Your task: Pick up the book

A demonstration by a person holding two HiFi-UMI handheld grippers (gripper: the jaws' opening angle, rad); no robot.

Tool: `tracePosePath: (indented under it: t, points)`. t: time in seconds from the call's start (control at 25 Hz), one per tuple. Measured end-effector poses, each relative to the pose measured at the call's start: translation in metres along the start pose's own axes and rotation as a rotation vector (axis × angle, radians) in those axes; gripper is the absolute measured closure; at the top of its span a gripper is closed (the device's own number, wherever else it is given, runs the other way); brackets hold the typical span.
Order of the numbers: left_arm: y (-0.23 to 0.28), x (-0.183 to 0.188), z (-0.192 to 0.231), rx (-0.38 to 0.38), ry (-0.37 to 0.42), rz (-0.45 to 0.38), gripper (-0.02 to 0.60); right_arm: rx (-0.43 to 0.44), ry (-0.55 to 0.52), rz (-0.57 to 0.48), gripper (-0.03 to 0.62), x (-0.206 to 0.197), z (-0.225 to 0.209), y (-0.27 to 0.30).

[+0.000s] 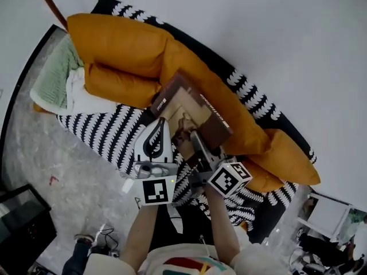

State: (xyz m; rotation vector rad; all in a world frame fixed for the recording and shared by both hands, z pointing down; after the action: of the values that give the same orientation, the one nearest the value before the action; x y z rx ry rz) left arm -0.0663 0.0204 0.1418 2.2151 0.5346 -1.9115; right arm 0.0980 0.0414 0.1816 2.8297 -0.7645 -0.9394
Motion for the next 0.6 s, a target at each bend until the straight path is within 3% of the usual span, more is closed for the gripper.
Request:
tracePosePath:
  t: [0.16,0.28,0.48,0.6]
  points:
    - [-0.013,0.07,-0.008,-0.01,0.003,-0.063,0.574,0.007,-0.071,-0.066,0.439,0.037,0.053,-0.047]
    - [-0.026,0.121,-0.02,-0.03,0.059,-0.096,0.574,0.012,-0.17,-0.121,0.439,0.063,0.095,-0.087]
    - [-0.062,0.188,-0.058,-0.092,0.058,-0.041,0.574,0.038,-0.344,-0.193,0.439,0.096,0.149,-0.158]
    - [-0.062,0.215,-0.055,-0.113,0.093,-0.162,0.574,0.062,-0.351,-0.228,0.439,0.102,0.164,-0.172]
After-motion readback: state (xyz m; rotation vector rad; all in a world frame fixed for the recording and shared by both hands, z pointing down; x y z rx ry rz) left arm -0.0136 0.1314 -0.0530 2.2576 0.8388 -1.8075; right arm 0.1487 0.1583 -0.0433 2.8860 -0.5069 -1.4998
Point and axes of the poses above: the fingertips, and each gripper's own axes: y forward along the fingers, z to its left, x out of its top, the point moved 7 cm from there along -y, backward along the fingers, and after that the axes turned 10 degrees about y, right-handed, at the moved point
